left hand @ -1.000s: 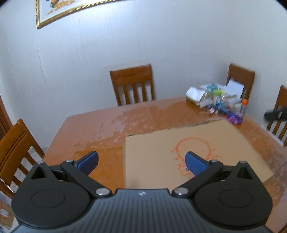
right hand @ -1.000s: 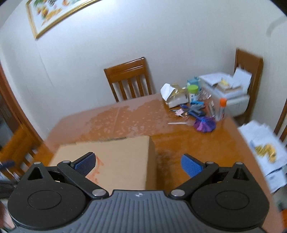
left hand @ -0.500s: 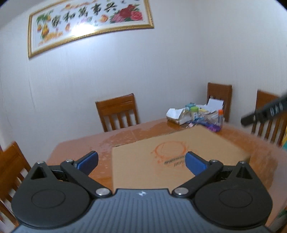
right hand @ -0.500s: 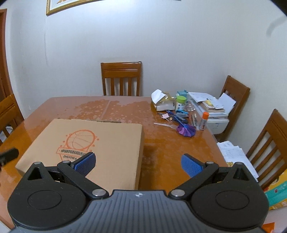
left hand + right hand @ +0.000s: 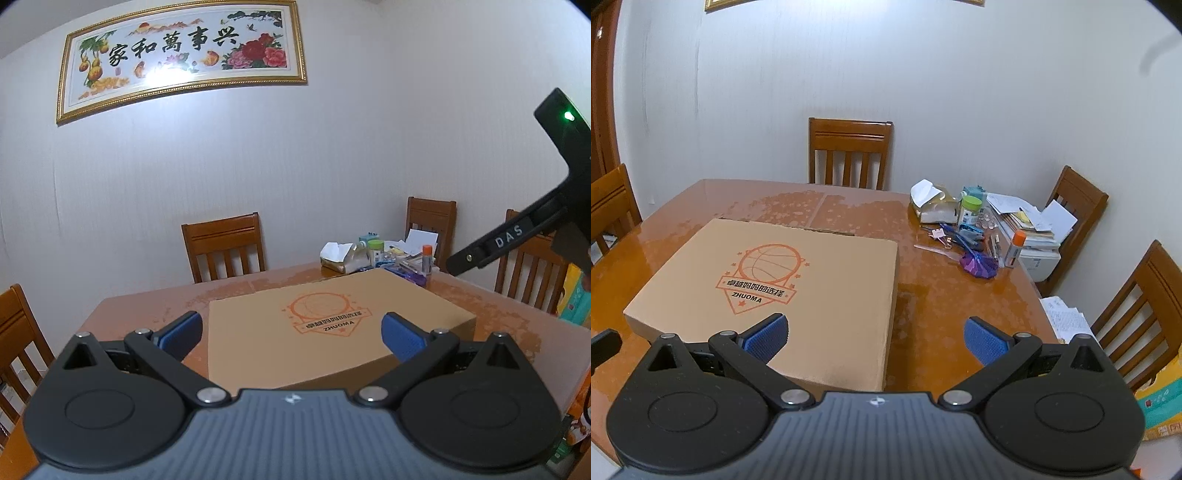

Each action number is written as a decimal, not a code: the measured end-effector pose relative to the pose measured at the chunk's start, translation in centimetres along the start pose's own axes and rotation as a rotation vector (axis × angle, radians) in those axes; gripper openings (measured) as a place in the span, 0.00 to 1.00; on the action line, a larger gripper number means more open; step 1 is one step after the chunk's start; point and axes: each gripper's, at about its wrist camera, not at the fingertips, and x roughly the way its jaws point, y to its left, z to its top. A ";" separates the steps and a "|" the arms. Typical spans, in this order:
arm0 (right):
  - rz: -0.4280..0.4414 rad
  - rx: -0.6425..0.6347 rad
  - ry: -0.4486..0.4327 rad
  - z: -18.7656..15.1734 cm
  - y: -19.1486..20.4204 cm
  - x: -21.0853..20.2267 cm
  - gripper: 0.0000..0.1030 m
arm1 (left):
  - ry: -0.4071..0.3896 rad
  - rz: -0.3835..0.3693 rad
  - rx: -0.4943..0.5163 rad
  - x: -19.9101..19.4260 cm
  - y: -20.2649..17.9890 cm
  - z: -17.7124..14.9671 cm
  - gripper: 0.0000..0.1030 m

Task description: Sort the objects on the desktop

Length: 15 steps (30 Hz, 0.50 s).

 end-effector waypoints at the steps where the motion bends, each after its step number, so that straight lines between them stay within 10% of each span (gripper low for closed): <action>1: 0.000 -0.004 -0.001 0.0 0.0 0.1 1.00 | -0.008 0.001 -0.005 -0.2 0.1 -0.1 1.00; 15: -0.078 -0.062 -0.062 -0.8 0.0 1.2 1.00 | -0.040 0.025 -0.065 -1.0 1.7 -1.2 1.00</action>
